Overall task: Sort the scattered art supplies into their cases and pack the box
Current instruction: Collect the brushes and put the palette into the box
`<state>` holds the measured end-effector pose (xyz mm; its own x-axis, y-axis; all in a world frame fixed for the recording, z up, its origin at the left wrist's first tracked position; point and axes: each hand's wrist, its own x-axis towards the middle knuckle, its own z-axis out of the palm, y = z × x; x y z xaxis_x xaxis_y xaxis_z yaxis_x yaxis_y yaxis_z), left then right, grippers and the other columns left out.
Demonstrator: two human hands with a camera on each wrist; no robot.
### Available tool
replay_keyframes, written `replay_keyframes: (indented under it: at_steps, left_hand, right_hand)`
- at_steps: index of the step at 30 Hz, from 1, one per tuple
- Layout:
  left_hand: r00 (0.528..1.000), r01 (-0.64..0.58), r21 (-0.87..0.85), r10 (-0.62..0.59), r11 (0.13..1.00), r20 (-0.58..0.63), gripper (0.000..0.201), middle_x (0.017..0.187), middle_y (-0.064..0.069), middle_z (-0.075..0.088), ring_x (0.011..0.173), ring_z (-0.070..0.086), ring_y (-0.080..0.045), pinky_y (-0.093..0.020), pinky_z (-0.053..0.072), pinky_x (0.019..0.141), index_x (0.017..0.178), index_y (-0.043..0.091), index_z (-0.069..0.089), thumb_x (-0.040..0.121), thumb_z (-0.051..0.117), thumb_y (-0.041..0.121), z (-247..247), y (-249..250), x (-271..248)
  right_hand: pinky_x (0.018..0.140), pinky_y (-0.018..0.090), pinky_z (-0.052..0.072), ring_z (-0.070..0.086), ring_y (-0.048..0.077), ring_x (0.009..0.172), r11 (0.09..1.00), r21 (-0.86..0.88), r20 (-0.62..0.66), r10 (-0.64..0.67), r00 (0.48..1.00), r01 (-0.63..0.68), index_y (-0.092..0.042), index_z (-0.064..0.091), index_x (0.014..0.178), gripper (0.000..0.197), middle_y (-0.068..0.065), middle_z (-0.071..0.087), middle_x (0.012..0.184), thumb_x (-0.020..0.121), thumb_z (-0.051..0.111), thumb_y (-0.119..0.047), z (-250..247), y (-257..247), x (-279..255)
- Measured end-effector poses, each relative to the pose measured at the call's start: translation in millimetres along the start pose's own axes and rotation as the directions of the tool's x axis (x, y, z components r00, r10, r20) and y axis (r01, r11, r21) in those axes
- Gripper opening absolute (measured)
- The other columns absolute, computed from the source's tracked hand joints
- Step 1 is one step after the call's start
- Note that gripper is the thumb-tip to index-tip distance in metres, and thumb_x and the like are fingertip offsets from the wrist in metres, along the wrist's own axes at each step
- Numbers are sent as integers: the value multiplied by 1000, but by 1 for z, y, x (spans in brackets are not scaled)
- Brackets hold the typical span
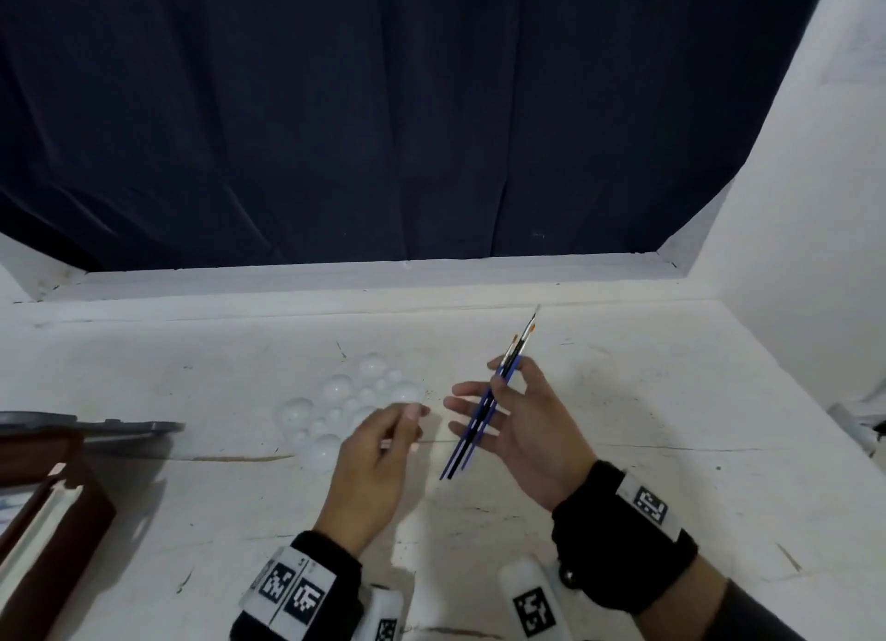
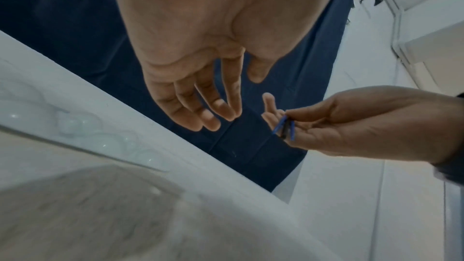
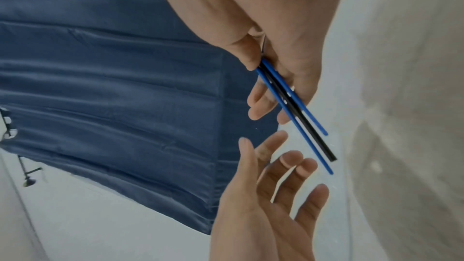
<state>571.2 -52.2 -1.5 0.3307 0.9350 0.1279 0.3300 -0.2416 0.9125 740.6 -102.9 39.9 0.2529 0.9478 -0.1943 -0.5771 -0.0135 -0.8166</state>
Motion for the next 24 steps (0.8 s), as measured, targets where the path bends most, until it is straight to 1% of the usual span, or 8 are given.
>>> replay_keyframes:
  at_steps: [2, 4, 6, 8, 11, 15, 19, 24]
  left_hand:
    - [995, 68, -221, -81, 973, -54, 35, 93, 2, 72, 94, 68, -12, -32, 53, 86, 104, 25, 72, 102, 43, 44, -4, 14, 9]
    - [971, 197, -510, -238, 838, -16, 43, 98, -9, 71, 95, 71, -20, -40, 51, 91, 109, 15, 70, 102, 43, 48, -5, 30, 16]
    - [918, 351, -769, -359, 534, 170, 52, 108, -13, 70, 104, 68, -27, -45, 47, 99, 117, 9, 67, 99, 47, 53, -5, 43, 20]
    - [852, 458, -867, -374, 195, 366, 58, 121, -17, 68, 118, 63, -35, -48, 44, 104, 123, 4, 65, 96, 52, 53, -3, 54, 19]
    - [822, 479, -875, -316, -66, 474, 60, 119, -18, 67, 123, 60, -36, -46, 40, 110, 119, -1, 66, 94, 52, 51, -2, 70, 11]
    - [824, 438, -883, -317, -170, 469, 56, 114, -18, 66, 107, 67, -37, -47, 44, 105, 94, -6, 73, 95, 51, 46, -8, 83, 2]
    - [828, 414, -897, -345, -155, 442, 48, 129, -4, 53, 131, 53, -28, -45, 37, 112, 116, 2, 65, 96, 48, 42, -23, 84, -8]
    - [841, 363, -913, -356, -186, 407, 37, 98, 0, 58, 105, 59, -23, -38, 36, 112, 105, 7, 65, 97, 49, 39, -41, 90, -25]
  right_hand:
    - [91, 53, 52, 70, 38, 98, 998, -25, 39, -51, 998, 52, -16, 46, 112, 10, 21, 69, 103, 107, 37, -17, 10, -19, -1]
    - [93, 53, 54, 71, 36, 98, 988, -105, 66, -103, 992, 110, -15, 47, 115, 14, 20, 69, 105, 108, 35, -19, 24, -38, -3]
    - [91, 52, 55, 71, 35, 97, 969, -167, 114, -163, 980, 181, -14, 46, 117, 15, 19, 69, 105, 108, 35, -17, 40, -53, -6]
    - [90, 51, 56, 71, 34, 97, 954, -191, 170, -199, 965, 231, -13, 46, 118, 16, 19, 70, 102, 108, 35, -16, 55, -64, -9]
    - [92, 51, 55, 72, 32, 98, 941, -228, 227, -199, 953, 250, -13, 46, 119, 16, 17, 71, 101, 107, 35, -15, 73, -70, -14]
    - [96, 55, 52, 72, 32, 98, 929, -274, 279, -170, 945, 248, -13, 46, 119, 16, 18, 71, 103, 107, 36, -14, 91, -66, -23]
    - [98, 55, 50, 72, 30, 97, 925, -308, 294, -130, 947, 223, -15, 48, 118, 16, 19, 71, 104, 106, 37, -13, 103, -57, -35]
    - [98, 49, 52, 72, 28, 97, 938, -310, 331, -46, 942, 155, -14, 47, 120, 20, 18, 72, 104, 104, 39, -7, 116, -44, -48]
